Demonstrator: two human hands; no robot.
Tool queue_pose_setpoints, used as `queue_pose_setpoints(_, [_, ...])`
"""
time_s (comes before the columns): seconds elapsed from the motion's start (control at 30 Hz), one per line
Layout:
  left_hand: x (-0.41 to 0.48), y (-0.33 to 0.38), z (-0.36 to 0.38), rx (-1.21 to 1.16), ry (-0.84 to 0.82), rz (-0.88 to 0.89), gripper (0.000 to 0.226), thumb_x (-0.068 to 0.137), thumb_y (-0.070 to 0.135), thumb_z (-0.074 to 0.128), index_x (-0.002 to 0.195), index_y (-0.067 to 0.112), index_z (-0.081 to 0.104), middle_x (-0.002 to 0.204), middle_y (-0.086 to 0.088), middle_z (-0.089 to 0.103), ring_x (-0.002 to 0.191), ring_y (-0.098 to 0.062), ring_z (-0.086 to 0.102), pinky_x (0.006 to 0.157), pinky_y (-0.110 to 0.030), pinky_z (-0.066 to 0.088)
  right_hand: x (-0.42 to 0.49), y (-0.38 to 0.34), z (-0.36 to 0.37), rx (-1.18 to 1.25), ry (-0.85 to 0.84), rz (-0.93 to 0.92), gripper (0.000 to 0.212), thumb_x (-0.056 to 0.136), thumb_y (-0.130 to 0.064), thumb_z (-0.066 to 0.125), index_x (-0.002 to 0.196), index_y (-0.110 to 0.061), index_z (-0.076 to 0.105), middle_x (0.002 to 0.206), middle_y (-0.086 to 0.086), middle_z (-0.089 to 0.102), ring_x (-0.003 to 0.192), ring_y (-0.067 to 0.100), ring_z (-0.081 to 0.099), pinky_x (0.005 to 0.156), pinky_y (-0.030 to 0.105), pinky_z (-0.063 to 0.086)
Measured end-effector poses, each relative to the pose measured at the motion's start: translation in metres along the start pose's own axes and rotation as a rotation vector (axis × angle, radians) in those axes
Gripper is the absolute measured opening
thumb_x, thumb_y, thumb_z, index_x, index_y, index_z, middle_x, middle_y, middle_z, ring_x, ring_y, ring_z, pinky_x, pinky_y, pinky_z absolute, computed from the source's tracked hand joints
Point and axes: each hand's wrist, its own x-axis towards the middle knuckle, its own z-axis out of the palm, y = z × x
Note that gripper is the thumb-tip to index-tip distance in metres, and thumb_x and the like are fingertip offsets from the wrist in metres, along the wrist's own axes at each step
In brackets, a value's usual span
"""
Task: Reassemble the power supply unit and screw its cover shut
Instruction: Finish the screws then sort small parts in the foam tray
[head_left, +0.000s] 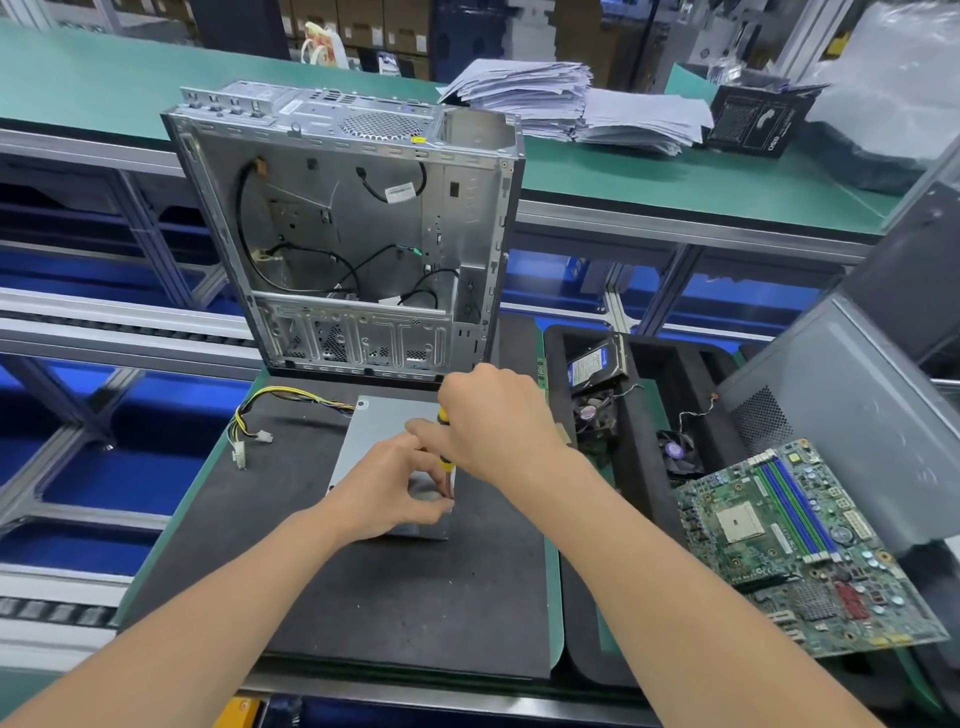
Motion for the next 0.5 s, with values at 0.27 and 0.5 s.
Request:
queue_pose_setpoints(0.27, [0.001,-0.001,0.000,0.048,0.020,0.004,0.017,0.073,0.020,0.083,0.075,0.030,0.069,0.089,0.019,0.066,0.088,-0.004,0.061,0.073,-0.019,0.046,-0.007,0.020,-0.015,0.025,-0.222,-0.466,0.010,0.092,-0.021,0.063,0.098,-0.027,0.069,0.101,-0.008,0.058,0.091,0.019,0.060,0.066,0.037,0.046])
queue_pose_setpoints(0.5, [0.001,-0.002,0.000,0.063,0.024,0.086,0.013,0.072,0.016,0.084,0.079,0.024,0.076,0.098,0.024,0.063,0.098,-0.001,0.062,0.083,-0.010,0.043,0.000,0.022,-0.010,0.168,-0.243,-0.264,0.011,0.091,-0.022,0.072,0.093,-0.028,0.064,0.083,-0.009,0.052,0.094,0.024,0.061,0.069,0.043,0.057])
